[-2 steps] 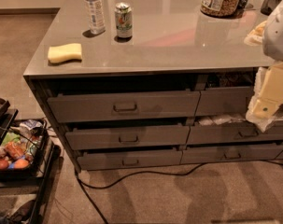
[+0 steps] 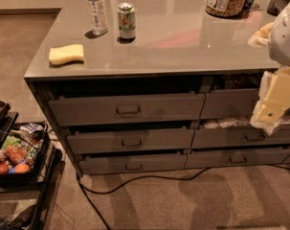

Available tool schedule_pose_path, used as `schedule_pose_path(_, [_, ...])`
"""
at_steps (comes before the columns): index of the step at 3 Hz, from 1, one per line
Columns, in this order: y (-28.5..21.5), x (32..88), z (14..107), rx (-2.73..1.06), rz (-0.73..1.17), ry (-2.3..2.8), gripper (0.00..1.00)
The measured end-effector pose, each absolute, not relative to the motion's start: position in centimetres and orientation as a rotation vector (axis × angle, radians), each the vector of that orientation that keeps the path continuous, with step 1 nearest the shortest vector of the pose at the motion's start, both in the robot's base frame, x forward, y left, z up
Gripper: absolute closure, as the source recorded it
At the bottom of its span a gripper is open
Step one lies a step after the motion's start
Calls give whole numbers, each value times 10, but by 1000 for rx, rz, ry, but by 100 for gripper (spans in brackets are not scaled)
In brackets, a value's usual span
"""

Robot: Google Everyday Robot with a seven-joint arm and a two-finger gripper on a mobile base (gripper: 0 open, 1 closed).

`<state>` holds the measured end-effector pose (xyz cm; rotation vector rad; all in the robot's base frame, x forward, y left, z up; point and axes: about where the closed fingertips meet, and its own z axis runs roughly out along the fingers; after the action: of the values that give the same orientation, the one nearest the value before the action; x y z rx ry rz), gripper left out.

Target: Open middle drawer

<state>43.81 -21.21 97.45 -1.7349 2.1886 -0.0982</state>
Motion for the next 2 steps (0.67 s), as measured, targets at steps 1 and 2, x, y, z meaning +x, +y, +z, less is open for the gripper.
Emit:
schedule_pose_path(1, [-201, 423, 961, -1756, -68, 2063, 0])
schedule_pose_path(2, [-194, 407, 919, -1720, 23, 1941, 0])
